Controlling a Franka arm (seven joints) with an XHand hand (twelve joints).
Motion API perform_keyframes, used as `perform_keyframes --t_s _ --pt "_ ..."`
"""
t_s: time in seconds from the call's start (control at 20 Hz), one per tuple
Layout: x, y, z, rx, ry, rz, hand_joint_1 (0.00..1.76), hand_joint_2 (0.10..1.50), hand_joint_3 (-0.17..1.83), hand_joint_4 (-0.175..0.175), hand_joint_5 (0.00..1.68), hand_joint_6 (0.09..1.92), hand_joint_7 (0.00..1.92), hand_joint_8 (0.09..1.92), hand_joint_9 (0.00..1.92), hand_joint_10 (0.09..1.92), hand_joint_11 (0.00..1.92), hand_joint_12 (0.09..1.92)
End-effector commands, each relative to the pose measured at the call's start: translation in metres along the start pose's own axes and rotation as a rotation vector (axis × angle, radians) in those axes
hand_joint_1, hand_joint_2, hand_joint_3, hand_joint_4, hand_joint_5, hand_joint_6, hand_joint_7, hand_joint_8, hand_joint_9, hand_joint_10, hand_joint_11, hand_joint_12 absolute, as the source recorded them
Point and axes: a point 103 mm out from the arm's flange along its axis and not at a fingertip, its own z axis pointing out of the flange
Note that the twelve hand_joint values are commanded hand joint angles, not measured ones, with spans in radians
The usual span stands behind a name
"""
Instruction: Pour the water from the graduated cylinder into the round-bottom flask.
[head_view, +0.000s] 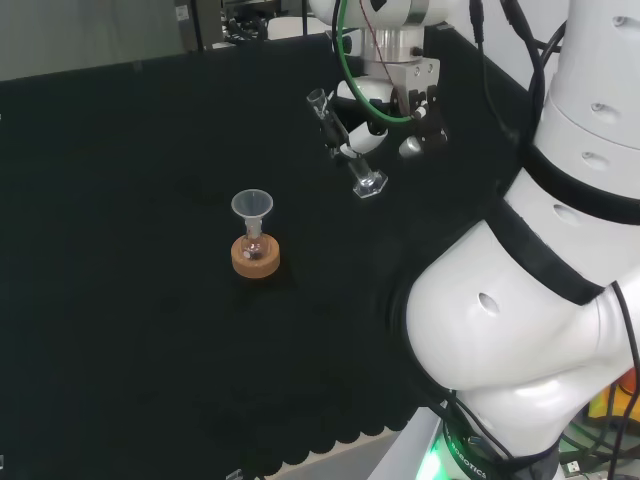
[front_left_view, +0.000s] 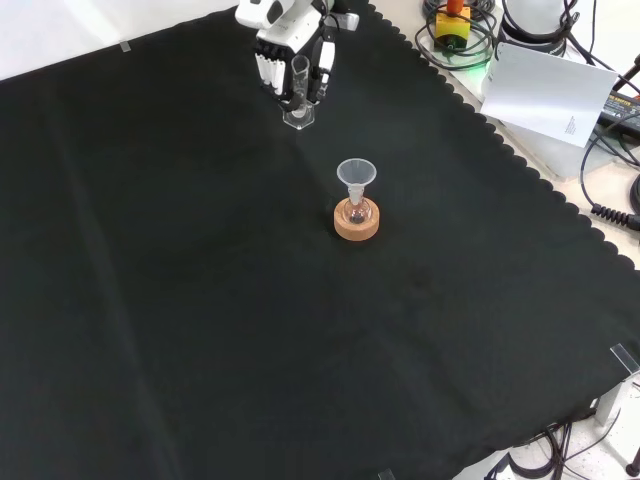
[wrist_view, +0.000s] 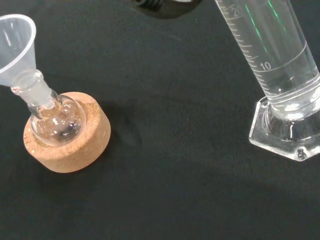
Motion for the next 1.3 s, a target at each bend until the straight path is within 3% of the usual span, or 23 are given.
perform_keyframes --t_s 0.05,0.35,1.1,1.3 --pt "0.015 -0.029 0.016 0.082 -0.042 0.005 1.15 1.12 0.00 -0.175 0.98 1.00 1.20 0.41 1.42 0.09 1.23 0.77" --pt "0.022 -0.035 0.023 0.189 -0.110 0.000 1.15 1.12 0.00 -0.175 0.98 1.00 1.20 0.41 1.42 0.09 1.23 0.77" --pt "0.039 -0.028 0.022 0.392 -0.280 0.007 1.15 1.12 0.00 -0.175 0.98 1.00 1.21 0.40 1.43 0.09 1.23 0.76" --pt "0.044 -0.020 0.027 0.484 -0.311 0.022 1.15 1.12 0.00 -0.175 0.98 1.00 1.22 0.40 1.43 0.09 1.23 0.76"
